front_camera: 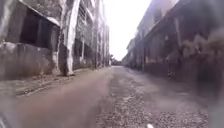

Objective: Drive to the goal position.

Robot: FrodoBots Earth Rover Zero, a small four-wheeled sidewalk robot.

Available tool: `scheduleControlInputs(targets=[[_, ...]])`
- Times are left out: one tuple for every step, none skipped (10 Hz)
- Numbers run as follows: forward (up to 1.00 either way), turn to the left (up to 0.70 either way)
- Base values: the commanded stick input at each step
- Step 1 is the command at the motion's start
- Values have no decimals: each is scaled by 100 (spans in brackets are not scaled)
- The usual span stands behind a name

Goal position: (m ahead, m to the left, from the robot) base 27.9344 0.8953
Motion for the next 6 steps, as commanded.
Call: scheduleControlInputs(targets=[[85,-34],[85,-33],[85,-21],[85,0],[85,0],[85,0]])
